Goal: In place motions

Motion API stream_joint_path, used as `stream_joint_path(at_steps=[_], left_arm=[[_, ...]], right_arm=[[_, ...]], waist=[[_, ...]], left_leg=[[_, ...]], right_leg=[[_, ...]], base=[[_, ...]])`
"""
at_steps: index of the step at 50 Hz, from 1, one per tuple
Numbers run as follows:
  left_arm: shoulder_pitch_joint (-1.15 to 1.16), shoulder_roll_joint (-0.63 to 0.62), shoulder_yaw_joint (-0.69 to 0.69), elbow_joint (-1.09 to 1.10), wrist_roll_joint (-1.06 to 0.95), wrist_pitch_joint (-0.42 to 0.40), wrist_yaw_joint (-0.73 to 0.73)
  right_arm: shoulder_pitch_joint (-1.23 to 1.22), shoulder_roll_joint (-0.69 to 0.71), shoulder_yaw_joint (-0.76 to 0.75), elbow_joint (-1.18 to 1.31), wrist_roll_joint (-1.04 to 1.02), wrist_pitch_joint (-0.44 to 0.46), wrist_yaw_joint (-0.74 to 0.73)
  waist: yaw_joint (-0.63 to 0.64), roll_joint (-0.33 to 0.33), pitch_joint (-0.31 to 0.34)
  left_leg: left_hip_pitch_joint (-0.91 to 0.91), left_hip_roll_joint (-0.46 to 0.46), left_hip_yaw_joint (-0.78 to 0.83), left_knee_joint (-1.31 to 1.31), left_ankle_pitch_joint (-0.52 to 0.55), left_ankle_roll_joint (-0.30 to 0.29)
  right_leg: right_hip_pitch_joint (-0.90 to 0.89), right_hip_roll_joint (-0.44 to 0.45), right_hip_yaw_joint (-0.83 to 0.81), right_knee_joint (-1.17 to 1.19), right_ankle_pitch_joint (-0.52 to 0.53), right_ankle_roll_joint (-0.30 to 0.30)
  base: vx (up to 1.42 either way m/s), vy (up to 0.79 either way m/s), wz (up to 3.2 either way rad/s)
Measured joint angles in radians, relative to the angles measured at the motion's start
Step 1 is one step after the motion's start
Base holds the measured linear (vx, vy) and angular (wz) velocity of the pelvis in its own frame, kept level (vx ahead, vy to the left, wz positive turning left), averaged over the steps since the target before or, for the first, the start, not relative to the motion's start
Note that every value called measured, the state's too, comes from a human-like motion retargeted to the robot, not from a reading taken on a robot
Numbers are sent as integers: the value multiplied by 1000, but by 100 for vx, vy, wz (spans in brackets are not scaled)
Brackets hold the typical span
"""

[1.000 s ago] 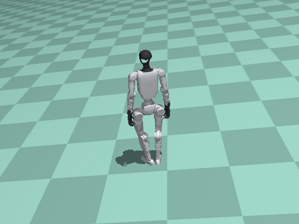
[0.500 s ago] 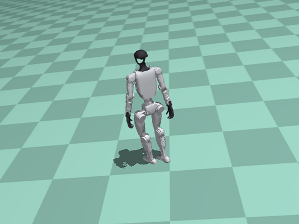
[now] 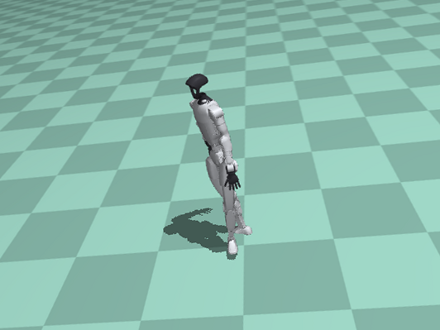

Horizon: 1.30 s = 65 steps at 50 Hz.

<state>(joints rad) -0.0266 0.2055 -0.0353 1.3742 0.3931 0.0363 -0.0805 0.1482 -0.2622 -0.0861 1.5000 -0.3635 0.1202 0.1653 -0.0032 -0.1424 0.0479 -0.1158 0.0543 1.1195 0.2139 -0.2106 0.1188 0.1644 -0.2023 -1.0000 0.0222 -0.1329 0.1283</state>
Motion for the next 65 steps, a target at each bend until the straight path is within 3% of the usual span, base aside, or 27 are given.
stream_joint_path(at_steps=[7,8,10,12,15,18,20,22,25,28,33,35,37,38,42,44,48,55,65], left_arm=[[92,-21,54,22,-44,-9,78],[105,-29,76,31,-58,-10,94],[128,-50,119,52,-88,-14,127],[154,-77,153,76,-111,-19,154],[163,-102,173,121,-133,-21,168],[133,-97,166,125,-102,-7,145],[122,-82,166,109,-59,2,112],[110,-60,153,94,-22,13,76],[82,-18,101,71,2,19,25],[54,12,86,59,21,26,-50],[48,13,87,64,22,45,-64],[59,2,85,73,9,44,-46],[69,-14,94,91,14,46,-47],[73,-25,89,102,27,50,-51],[101,-68,59,146,1,34,-21],[119,-70,64,166,-2,15,-40],[153,-92,91,209,54,60,-38],[148,-114,99,209,4,56,-42],[110,-110,66,126,2,41,-84]], right_arm=[[30,41,-8,-16,-16,6,-22],[29,43,-6,-31,-21,1,-24],[24,43,-3,-61,-24,-14,-27],[20,36,2,-82,-16,-27,-32],[7,35,7,-102,18,-28,-41],[-23,36,8,-117,68,-53,-20],[-40,40,22,-117,78,-48,8],[-47,52,34,-115,90,-32,4],[-47,65,47,-128,104,-44,3],[-48,66,79,-145,75,-50,9],[-54,68,113,-126,23,-37,-13],[-50,72,115,-119,20,-35,-12],[-50,76,107,-113,21,-34,-3],[-50,81,86,-107,26,-32,3],[-58,95,46,-113,58,-28,-6],[-71,99,59,-130,59,-32,-14],[-80,106,89,-143,66,-36,-27],[-93,119,125,-192,60,-66,1],[-92,123,157,-56,20,-36,-14]], waist=[[86,-96,-81],[94,-92,-89],[121,-56,-107],[148,-36,-127],[105,29,-156],[37,128,-113],[-3,130,-97],[-8,99,-87],[-20,90,-54],[-36,65,-38],[-38,9,-15],[-23,3,-8],[36,-4,-26],[42,6,-27],[106,16,-26],[104,28,-35],[96,41,-103],[92,60,-113],[81,84,-150]], left_leg=[[102,34,32,98,18,17],[113,24,5,73,50,2],[130,2,-52,-32,103,-102],[117,-54,-68,-113,77,-55],[73,-20,-182,-138,81,-33],[57,56,-301,-129,67,-21],[45,38,-352,-147,72,-5],[36,-5,-378,-175,85,9],[27,-22,-444,-199,104,19],[15,-47,-484,-205,114,13],[45,-130,-573,-210,119,7],[73,-153,-607,-213,114,7],[74,-164,-610,-208,107,2],[74,-162,-642,-198,107,1],[101,-158,-676,-173,95,-4],[116,-155,-692,-170,83,-9],[115,-161,-706,-176,76,-16],[144,-155,-713,-181,61,-29],[157,-150,-698,-199,46,-42]], right_leg=[[34,-41,-208,7,21,70],[41,-29,-228,6,26,77],[53,19,-252,14,35,87],[67,21,-268,39,75,77],[70,13,-260,150,207,20],[4,-63,-80,448,281,-87],[-99,-72,139,570,254,-20],[-220,21,412,583,219,42],[-273,70,503,543,166,60],[-310,100,580,417,93,36],[-335,149,896,162,22,8],[-303,142,869,77,50,-77],[-265,85,711,75,29,-27],[-250,80,709,63,32,-13],[-163,66,586,-17,54,-2],[-131,77,602,-37,47,5],[-143,89,611,-28,36,-8],[-109,103,598,-36,29,-7],[-109,119,610,-37,32,-10]], base=[[23,25,225],[20,32,126],[20,30,83],[26,38,64],[19,33,162],[6,22,232],[10,9,210],[11,2,170],[3,-8,197],[9,-12,182],[20,-9,152],[21,-5,74],[22,-4,30],[23,-6,89],[16,-6,56],[17,-4,18],[24,1,10],[5,-3,2],[2,-1,-8]])
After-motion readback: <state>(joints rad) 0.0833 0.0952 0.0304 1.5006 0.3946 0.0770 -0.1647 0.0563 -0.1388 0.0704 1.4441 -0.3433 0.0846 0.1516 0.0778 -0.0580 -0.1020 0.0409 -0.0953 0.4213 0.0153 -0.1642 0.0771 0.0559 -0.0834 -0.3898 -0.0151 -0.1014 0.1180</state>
